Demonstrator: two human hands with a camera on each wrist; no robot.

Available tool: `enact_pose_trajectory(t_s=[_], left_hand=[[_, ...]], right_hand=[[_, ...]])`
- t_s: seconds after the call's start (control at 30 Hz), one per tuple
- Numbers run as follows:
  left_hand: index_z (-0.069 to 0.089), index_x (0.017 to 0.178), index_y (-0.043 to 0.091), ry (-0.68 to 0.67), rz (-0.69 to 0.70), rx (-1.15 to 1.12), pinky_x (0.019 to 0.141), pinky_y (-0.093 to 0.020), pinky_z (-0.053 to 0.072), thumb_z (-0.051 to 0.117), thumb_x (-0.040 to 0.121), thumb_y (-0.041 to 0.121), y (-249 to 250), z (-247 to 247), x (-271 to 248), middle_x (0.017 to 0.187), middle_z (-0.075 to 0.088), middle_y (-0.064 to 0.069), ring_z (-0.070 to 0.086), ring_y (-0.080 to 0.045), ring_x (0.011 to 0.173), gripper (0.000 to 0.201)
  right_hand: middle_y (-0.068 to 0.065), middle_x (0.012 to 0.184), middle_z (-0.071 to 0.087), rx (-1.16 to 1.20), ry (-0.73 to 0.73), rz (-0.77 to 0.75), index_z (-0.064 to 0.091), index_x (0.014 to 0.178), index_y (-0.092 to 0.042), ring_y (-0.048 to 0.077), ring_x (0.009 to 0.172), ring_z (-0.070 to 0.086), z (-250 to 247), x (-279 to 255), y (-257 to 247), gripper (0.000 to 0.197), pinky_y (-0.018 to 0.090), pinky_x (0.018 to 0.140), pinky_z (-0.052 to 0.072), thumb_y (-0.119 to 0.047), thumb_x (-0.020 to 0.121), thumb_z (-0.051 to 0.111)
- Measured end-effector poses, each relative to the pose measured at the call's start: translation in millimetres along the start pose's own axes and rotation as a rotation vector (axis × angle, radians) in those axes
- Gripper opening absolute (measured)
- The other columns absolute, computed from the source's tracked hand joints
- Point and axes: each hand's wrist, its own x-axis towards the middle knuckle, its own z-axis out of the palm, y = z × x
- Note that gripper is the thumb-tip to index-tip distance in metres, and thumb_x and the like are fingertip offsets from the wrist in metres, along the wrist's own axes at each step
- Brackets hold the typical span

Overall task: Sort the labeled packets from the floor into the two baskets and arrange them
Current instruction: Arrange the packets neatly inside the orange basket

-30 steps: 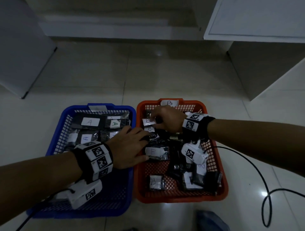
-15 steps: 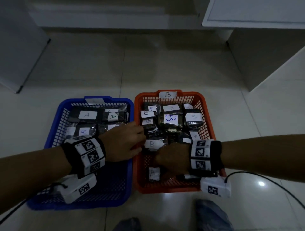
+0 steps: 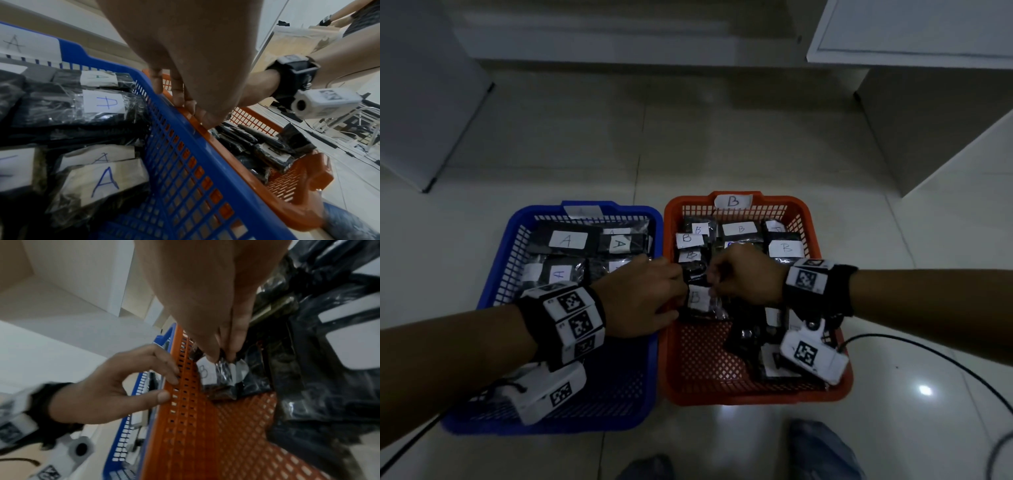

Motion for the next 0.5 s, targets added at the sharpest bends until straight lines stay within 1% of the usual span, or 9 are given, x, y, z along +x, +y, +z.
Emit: enact_pose_trajectory(t_s=[0.07,0.13,0.2,0.27,0.3,0.33,0.37,0.43,0.5], left_hand=[[0.064,0.108,0.028,0.022,0.008,0.037,0.084,-0.034,0.04,0.053,0.092,0.048,2.0,1.3,0.8,0.107,0.056,0.009,0.048,-0.011,0.099,0.028],[0.065,0.108,0.029,0.018,0.013,0.067,0.084,-0.034,0.039,0.049,0.092,0.052,3.6,3.0,1.7,0.105,0.057,0.01,0.047,-0.011,0.097,0.032],[0.065,0.11,0.032,0.003,0.013,0.103,0.086,-0.034,0.039,0.04,0.091,0.056,5.0,3.0,2.3,0.106,0.056,0.012,0.046,-0.01,0.098,0.039],[0.064,0.11,0.033,-0.003,0.015,0.106,0.088,-0.035,0.04,0.031,0.089,0.059,6.1,2.8,2.8,0.108,0.057,0.012,0.047,-0.01,0.099,0.047],[0.065,0.11,0.033,-0.005,0.019,0.1,0.088,-0.035,0.04,0.03,0.089,0.059,7.0,3.1,2.9,0.11,0.058,0.012,0.047,-0.01,0.101,0.048],[0.065,0.111,0.034,-0.008,0.03,0.099,0.089,-0.036,0.04,0.029,0.089,0.059,7.9,3.6,3.2,0.113,0.058,0.012,0.048,-0.011,0.103,0.049],[0.065,0.113,0.035,-0.011,0.044,0.107,0.09,-0.037,0.041,0.03,0.09,0.06,8.7,4.2,3.5,0.117,0.059,0.012,0.049,-0.011,0.106,0.049],[0.064,0.119,0.038,-0.025,0.073,0.138,0.093,-0.039,0.044,0.032,0.091,0.062,10.5,6.9,4.6,0.127,0.06,0.011,0.053,-0.014,0.114,0.049],[0.062,0.124,0.039,-0.053,0.086,0.178,0.094,-0.042,0.044,0.03,0.09,0.065,12.0,11.0,6.6,0.131,0.06,0.007,0.056,-0.017,0.117,0.053]], right_hand=[[-0.01,0.077,0.064,-0.032,0.031,0.013,0.066,0.08,-0.019,0.007,0.074,0.063,4.6,3.8,-1.5,0.015,0.022,0.07,0.05,-0.017,0.083,0.08],[-0.008,0.075,0.063,-0.065,0.016,0.01,0.066,0.079,-0.015,0.007,0.07,0.061,9.1,5.0,-3.9,0.015,0.022,0.067,0.048,-0.019,0.084,0.08],[-0.007,0.074,0.064,-0.087,0.016,-0.015,0.066,0.077,-0.016,0.005,0.067,0.06,6.0,3.7,-5.8,0.015,0.021,0.064,0.046,-0.022,0.086,0.077],[-0.006,0.079,0.066,-0.132,0.049,-0.053,0.066,0.078,-0.02,0.006,0.071,0.061,-9.6,-0.3,-5.6,0.014,0.023,0.066,0.047,-0.023,0.089,0.074],[-0.005,0.082,0.068,-0.177,0.052,-0.066,0.066,0.081,-0.02,0.008,0.074,0.063,-21.5,-3.5,-5.1,0.011,0.026,0.068,0.049,-0.023,0.089,0.072],[-0.005,0.085,0.07,-0.226,0.02,-0.068,0.068,0.085,-0.019,0.009,0.077,0.065,-34.5,-8.0,-2.2,0.006,0.028,0.071,0.052,-0.021,0.089,0.071],[-0.005,0.088,0.072,-0.269,-0.057,-0.062,0.071,0.09,-0.019,0.009,0.08,0.067,-47.4,-14.0,1.3,0.001,0.029,0.075,0.055,-0.019,0.09,0.071],[-0.011,0.09,0.073,-0.317,-0.282,-0.005,0.073,0.099,-0.019,0.003,0.081,0.068,-63.6,-29.7,10.7,0.011,0.026,0.077,0.058,-0.019,0.088,0.072],[-0.017,0.093,0.068,-0.393,-0.453,0.056,0.07,0.11,-0.021,0.0,0.081,0.064,-63.6,-48.8,19.6,0.03,0.019,0.07,0.052,-0.035,0.084,0.078]])
